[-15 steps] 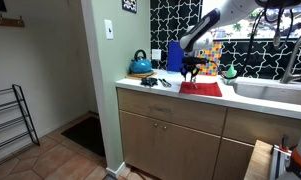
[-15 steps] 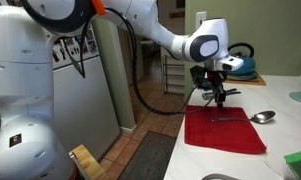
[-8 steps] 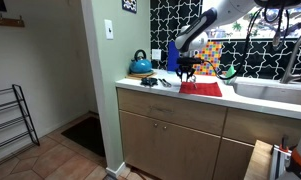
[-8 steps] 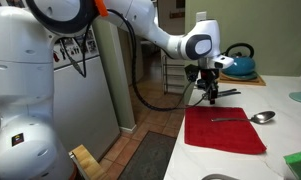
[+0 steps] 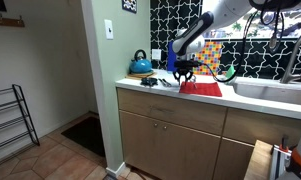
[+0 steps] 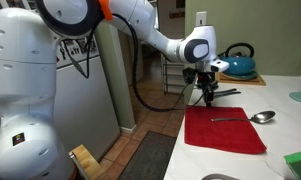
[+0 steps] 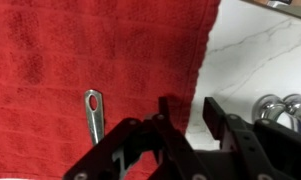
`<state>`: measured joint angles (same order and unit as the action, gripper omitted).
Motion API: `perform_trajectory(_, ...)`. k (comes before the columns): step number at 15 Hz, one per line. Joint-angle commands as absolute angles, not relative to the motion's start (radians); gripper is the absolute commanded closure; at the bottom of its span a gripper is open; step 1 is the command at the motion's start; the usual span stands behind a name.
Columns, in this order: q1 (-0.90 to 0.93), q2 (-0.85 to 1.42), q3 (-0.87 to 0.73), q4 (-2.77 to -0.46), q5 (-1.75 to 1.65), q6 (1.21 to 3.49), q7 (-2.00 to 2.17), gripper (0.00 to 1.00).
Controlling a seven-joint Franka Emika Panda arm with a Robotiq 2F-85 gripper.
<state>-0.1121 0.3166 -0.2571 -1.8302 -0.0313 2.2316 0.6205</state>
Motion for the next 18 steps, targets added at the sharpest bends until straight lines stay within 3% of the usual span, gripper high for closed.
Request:
perform_trajectory(1, -0.105, 0.355, -0.25, -1.811, -0.044, 2.244, 0.659, 0.56)
perform_trajectory(11, -0.088, 0.396, -0.257, -1.785, -0.062, 2.237, 0.703, 0.58)
perform_trajectory(13, -0.086, 0.399, -0.259, -1.783, -0.068, 2.231, 0.713, 0.69)
perform_trajectory(16, -0.084, 0.403, -0.259, -1.777, -0.074, 2.225, 0.729, 0.96)
perform_trajectory(18, -0.084, 0.406, -0.26, -1.773, -0.081, 2.222, 0.736, 1.0)
